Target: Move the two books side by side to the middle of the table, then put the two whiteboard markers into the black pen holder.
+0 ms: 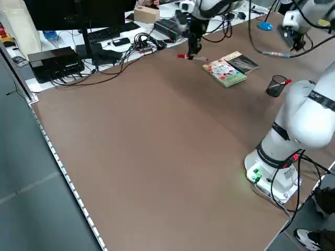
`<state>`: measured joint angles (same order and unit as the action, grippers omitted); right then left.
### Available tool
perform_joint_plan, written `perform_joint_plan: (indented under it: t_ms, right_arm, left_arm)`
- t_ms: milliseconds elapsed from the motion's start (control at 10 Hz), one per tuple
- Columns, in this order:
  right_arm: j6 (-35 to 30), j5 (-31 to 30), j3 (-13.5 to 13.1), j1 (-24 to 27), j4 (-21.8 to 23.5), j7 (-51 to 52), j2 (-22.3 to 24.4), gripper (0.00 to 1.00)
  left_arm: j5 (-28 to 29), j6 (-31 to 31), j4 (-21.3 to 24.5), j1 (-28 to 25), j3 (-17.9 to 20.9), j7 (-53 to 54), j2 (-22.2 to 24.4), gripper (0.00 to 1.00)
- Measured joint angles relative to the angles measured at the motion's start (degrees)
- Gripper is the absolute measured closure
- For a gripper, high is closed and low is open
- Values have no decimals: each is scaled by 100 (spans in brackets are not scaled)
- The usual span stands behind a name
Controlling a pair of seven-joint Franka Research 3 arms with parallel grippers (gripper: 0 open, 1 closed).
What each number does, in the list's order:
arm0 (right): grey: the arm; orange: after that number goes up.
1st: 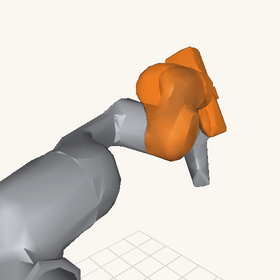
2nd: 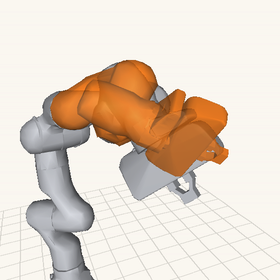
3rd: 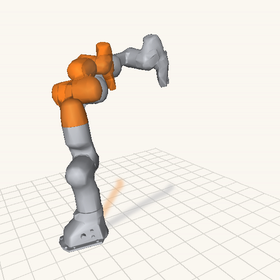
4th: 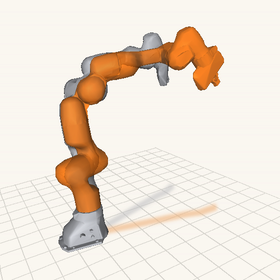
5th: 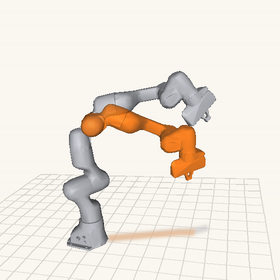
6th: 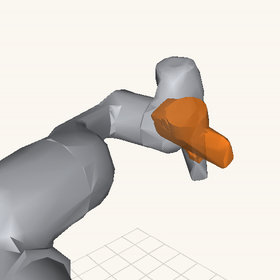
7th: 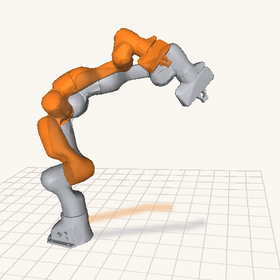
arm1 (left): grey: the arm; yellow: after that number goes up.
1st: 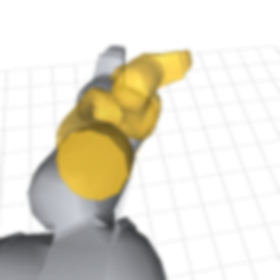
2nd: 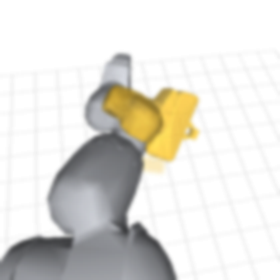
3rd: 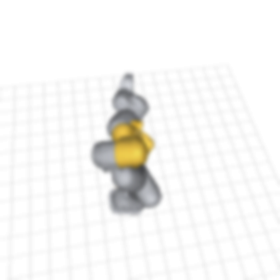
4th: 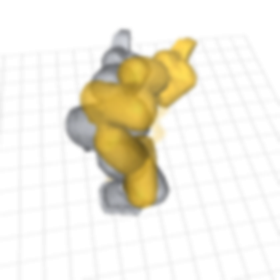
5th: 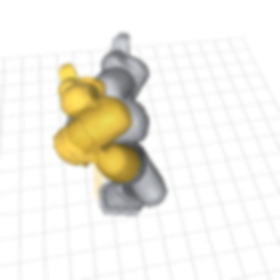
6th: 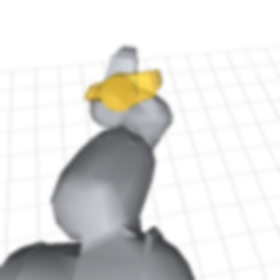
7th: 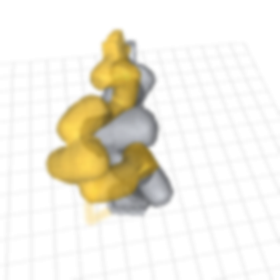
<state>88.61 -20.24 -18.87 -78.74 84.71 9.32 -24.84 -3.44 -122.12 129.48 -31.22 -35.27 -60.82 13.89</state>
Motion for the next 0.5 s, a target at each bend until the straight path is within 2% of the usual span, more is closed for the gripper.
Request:
perform_joint_plan:
  t_ms: [200,500]
  right_arm:
    - [-15,320,-9,764,36,-5,332,1]
    - [44,1033,-30,2318,47,12,562,1]
  left_arm:
    - [1,241,3,97,-500,-415,319,83]
    - [3,478,11,293,-1451,-1058,692,83]
